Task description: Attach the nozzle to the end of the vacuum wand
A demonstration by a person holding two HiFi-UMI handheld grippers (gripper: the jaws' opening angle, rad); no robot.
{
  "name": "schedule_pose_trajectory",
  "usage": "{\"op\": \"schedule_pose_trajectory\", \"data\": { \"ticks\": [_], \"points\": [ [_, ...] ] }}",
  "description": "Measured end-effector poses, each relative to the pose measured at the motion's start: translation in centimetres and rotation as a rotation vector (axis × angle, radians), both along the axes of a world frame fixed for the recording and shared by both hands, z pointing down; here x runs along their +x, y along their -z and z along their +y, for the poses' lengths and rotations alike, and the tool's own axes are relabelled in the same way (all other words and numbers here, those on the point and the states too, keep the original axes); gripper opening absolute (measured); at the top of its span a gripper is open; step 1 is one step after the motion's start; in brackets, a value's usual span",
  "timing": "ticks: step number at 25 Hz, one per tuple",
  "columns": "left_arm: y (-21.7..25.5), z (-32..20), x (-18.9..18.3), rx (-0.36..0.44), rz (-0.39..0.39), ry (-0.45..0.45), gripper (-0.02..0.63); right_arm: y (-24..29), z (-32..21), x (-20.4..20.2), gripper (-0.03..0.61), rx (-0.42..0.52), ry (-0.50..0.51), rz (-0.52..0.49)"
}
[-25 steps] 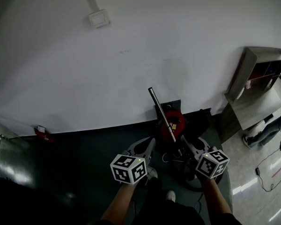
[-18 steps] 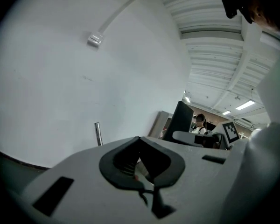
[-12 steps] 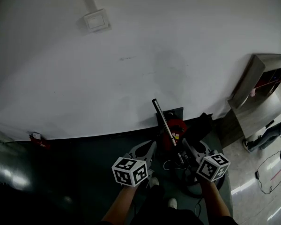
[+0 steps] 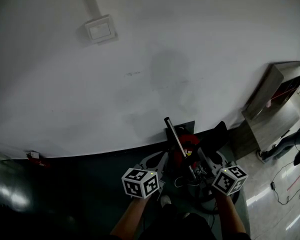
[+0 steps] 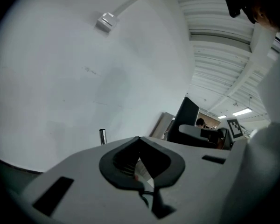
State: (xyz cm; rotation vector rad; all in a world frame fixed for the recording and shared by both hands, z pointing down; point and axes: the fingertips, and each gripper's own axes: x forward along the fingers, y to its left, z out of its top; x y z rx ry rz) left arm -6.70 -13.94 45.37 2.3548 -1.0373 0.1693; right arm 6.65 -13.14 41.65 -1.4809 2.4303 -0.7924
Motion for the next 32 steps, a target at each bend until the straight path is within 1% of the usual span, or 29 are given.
{"op": "schedule_pose_trajectory", "data": {
  "ticks": [7, 16, 22, 26, 30, 32],
  "points": [
    [-0.2, -1.7, 0.5, -0.011, 0.002, 0.000, 0.003, 0.7, -1.9, 0.6, 0.089, 0.012, -0.007, -0.005],
    [-1.6, -4.2, 1.4, -0.036, 0.000, 0.057, 0.003, 0.5, -5.4, 1.7, 0.090, 0.007, 0.038, -0.009],
    [-2.5, -6.0, 1.7, -0.017, 0.007, 0.093, 0.003, 0.3, -7.4, 2.4, 0.090, 0.023, 0.051, -0.011],
    [-3.9, -7.5, 1.9, 0.003, -0.001, 0.105, 0.005, 0.0, -8.8, 2.7, 0.089, 0.030, 0.049, -0.017],
    [-6.4, -9.3, 1.9, -0.013, -0.006, 0.122, 0.005, 0.3, -10.2, 2.4, 0.089, 0.046, 0.042, -0.030],
    [-7.8, -10.2, 1.9, -0.022, -0.005, 0.127, 0.005, -0.1, -10.8, 2.4, 0.089, 0.047, 0.040, -0.012]
  ]
}}
